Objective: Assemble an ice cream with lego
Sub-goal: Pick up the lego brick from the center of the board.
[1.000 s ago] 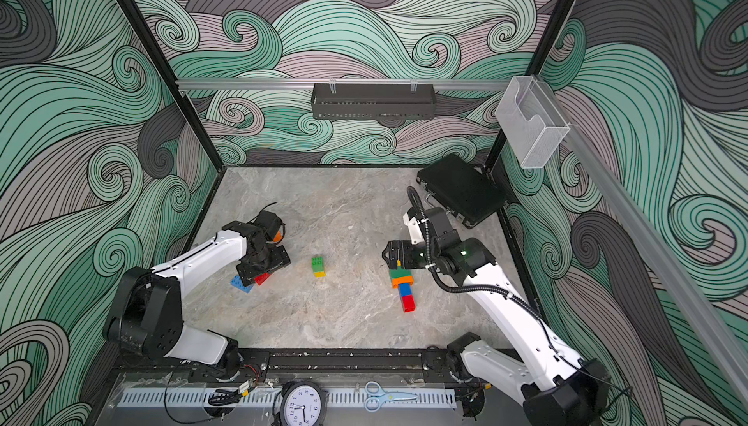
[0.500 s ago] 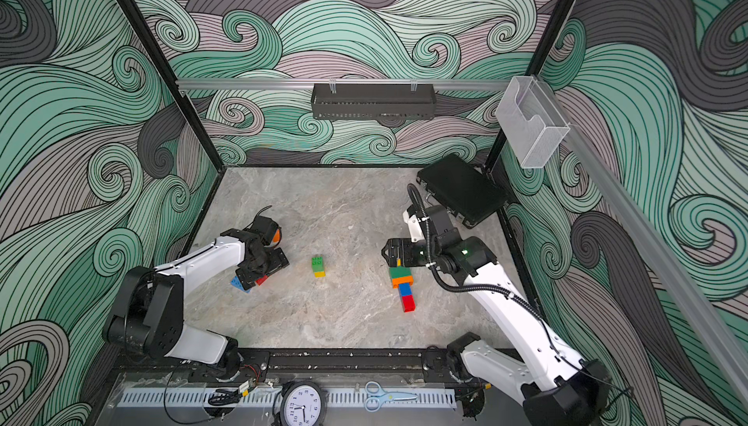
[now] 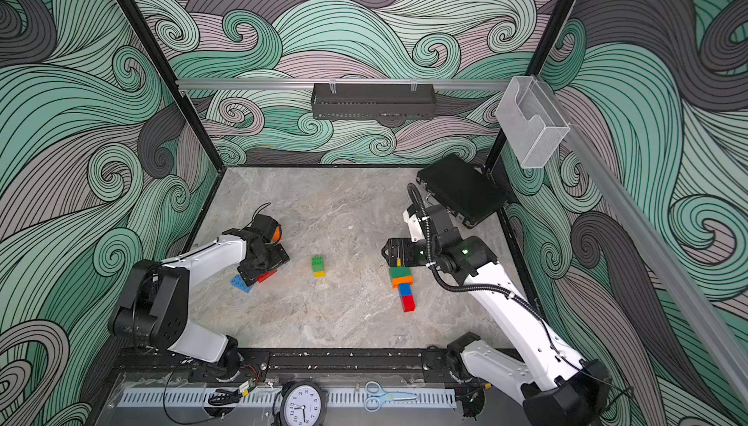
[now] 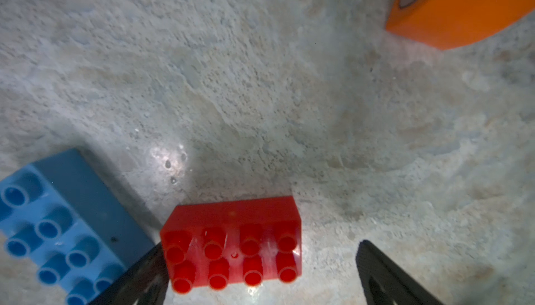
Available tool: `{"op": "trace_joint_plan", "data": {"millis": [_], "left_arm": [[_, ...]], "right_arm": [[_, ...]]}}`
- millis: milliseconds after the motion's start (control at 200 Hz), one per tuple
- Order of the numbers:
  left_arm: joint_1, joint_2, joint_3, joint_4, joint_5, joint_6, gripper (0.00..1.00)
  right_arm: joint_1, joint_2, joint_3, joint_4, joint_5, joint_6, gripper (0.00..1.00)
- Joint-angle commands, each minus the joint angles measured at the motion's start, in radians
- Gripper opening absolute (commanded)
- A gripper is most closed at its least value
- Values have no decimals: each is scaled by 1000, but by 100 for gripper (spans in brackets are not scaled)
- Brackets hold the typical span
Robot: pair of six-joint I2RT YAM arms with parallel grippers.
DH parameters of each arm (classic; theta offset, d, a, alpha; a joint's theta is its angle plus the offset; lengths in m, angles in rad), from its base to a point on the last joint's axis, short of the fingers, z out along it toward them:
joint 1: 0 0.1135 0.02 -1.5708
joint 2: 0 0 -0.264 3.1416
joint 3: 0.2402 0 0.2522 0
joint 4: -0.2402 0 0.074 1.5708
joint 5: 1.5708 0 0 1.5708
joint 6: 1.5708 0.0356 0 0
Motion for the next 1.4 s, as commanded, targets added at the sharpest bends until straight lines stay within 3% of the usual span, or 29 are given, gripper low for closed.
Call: {"op": "trace_joint_plan", "data": {"millis": [0, 415, 1266, 1396], "left_arm": [[9, 15, 15, 28, 20, 15, 98], [8, -19, -16, 28, -12, 40, 75], [6, -23, -25, 44, -33, 74, 69], [3, -25, -22, 35, -32, 73, 61]], "right_arm": [[-4, 7, 33, -10, 2, 0, 99], [-5, 21, 39, -1, -15, 9, 99], [-3, 27, 39, 0, -22, 8, 100], [-2, 29, 42, 1, -25, 7, 99]]}}
